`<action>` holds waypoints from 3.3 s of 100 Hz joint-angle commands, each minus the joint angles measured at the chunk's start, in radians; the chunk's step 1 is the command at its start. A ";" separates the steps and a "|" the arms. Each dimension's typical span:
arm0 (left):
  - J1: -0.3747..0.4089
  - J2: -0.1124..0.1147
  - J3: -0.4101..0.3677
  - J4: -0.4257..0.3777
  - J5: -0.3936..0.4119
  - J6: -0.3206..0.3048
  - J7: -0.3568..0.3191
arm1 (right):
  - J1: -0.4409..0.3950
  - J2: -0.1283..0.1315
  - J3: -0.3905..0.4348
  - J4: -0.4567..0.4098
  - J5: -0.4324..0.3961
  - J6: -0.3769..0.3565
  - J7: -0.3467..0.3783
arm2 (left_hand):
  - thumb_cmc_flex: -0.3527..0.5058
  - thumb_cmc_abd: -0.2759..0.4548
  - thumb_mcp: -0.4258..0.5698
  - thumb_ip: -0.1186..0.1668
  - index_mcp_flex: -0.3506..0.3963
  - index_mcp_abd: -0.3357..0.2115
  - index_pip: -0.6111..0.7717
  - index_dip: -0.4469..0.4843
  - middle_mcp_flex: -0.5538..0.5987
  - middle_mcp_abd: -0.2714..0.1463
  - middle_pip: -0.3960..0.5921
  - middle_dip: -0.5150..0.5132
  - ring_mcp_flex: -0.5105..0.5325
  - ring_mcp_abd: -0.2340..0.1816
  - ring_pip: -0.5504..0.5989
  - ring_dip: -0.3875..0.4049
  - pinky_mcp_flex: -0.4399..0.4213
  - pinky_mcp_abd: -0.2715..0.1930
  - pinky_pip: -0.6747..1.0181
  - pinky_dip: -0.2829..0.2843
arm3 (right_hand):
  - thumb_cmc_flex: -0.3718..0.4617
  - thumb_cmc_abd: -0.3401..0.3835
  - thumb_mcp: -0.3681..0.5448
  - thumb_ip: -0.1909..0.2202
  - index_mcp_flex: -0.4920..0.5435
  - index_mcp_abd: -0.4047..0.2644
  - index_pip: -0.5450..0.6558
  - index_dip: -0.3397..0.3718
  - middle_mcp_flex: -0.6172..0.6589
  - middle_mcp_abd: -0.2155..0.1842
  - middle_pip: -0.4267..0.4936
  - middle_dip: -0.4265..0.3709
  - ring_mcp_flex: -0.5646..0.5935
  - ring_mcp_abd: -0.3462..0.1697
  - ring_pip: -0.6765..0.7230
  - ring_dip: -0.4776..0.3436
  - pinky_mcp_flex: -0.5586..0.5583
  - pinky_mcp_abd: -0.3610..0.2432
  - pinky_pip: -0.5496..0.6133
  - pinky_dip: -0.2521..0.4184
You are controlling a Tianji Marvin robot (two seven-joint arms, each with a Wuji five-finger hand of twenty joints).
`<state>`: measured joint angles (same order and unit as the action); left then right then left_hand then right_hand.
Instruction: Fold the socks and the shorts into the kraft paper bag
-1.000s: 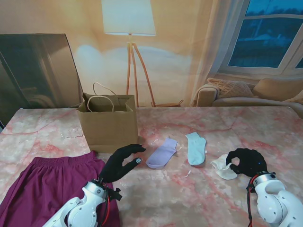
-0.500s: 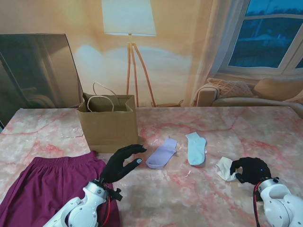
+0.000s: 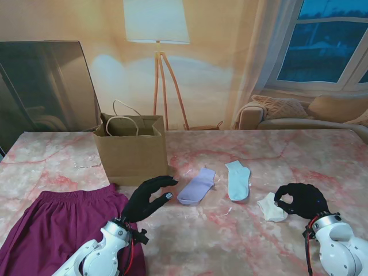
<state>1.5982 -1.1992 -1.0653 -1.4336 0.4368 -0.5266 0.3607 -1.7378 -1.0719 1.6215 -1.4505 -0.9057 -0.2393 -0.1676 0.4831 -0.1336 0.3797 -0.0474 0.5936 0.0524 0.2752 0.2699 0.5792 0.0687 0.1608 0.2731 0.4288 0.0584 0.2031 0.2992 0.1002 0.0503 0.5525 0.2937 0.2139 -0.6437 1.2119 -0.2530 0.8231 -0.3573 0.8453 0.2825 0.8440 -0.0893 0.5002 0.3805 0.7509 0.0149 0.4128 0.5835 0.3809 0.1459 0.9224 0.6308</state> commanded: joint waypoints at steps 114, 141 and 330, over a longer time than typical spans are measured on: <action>0.006 0.001 -0.009 -0.004 -0.005 -0.001 -0.005 | 0.250 0.053 -0.372 0.194 -0.296 0.367 0.085 | 0.006 0.021 -0.015 0.047 0.018 -0.022 0.011 0.011 0.000 0.015 -0.024 0.005 0.008 -0.006 -0.014 0.006 -0.006 -0.002 -0.009 -0.004 | 0.282 -0.324 0.116 -0.079 -0.257 0.161 -0.137 0.021 0.011 -0.095 0.338 0.367 0.070 -0.077 0.423 0.270 0.129 -0.062 0.188 0.027; 0.004 0.001 -0.008 -0.004 -0.006 0.003 -0.007 | 0.237 0.044 -0.360 0.208 -0.259 0.355 0.021 | 0.005 0.020 -0.015 0.047 0.017 -0.021 0.010 0.010 0.001 0.016 -0.024 0.005 0.008 -0.006 -0.013 0.007 -0.006 -0.002 -0.009 -0.004 | 0.264 -0.445 0.088 -0.165 0.112 -0.201 0.183 0.222 -0.069 -0.052 0.144 0.247 -0.014 -0.066 0.145 0.086 0.135 -0.074 0.229 0.029; -0.386 -0.106 0.393 0.294 -0.050 0.027 0.025 | 0.065 -0.102 -0.415 -0.238 0.064 0.329 -0.394 | -0.172 -0.625 0.482 -0.157 -0.253 0.196 -0.141 -0.056 -0.215 0.076 -0.014 0.015 -0.146 0.031 -0.015 0.006 -0.054 0.004 -0.038 -0.018 | 0.294 -0.479 0.070 -0.163 0.209 -0.027 0.218 0.027 0.552 0.066 0.202 0.113 0.558 0.058 0.532 0.110 0.607 -0.024 0.675 -0.125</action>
<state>1.2128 -1.2958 -0.6768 -1.1442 0.3889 -0.4944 0.3827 -1.6730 -1.1619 1.2165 -1.6756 -0.8406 0.0878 -0.5576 0.3543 -0.7056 0.8266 -0.1338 0.3471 0.2411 0.1239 0.2091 0.3696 0.1225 0.1392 0.2802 0.2855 0.0840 0.1797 0.3050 0.0486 0.0598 0.5083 0.2703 0.5003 -1.1324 1.2912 -0.3814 1.0222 -0.3892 1.0226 0.3180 1.3435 -0.0682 0.6864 0.4782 1.2774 0.0269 0.9090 0.6657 0.9633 0.1250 1.5149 0.5234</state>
